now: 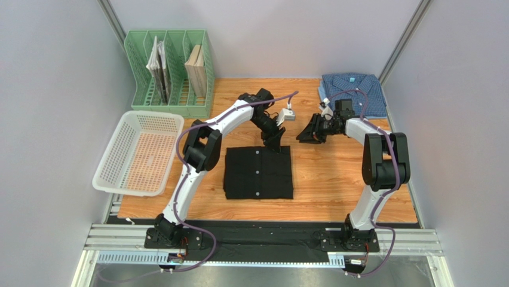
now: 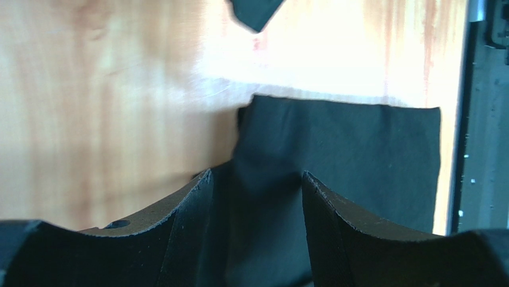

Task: Fold and stack the long sleeve shirts
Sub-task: Fold the shirt

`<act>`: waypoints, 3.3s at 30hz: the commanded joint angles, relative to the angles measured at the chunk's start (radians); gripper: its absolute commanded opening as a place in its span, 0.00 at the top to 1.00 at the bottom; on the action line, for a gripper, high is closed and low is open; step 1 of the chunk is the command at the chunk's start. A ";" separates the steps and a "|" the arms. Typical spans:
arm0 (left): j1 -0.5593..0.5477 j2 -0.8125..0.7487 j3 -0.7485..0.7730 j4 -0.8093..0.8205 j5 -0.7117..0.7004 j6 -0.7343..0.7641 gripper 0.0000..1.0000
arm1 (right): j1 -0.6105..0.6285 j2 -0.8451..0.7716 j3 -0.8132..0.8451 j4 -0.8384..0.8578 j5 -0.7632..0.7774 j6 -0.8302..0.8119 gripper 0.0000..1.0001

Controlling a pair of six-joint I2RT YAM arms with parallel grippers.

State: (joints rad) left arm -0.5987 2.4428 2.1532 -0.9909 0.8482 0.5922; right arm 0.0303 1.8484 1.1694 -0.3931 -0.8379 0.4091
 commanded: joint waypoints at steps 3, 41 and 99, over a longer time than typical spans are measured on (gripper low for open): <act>-0.024 0.015 0.036 -0.051 0.115 0.037 0.41 | 0.002 0.052 -0.019 0.045 0.014 0.036 0.77; 0.059 -0.336 -0.363 0.130 0.077 0.178 0.61 | 0.197 0.253 0.039 -0.030 0.068 0.019 0.99; 0.493 -0.502 -0.852 0.425 -0.100 -0.611 1.00 | 0.197 0.296 0.064 -0.096 0.221 -0.070 1.00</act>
State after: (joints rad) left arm -0.1169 2.0144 1.3170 -0.5980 0.7750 -0.0032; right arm 0.2279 2.0911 1.2449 -0.4873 -0.8204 0.3771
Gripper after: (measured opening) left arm 0.006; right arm 0.004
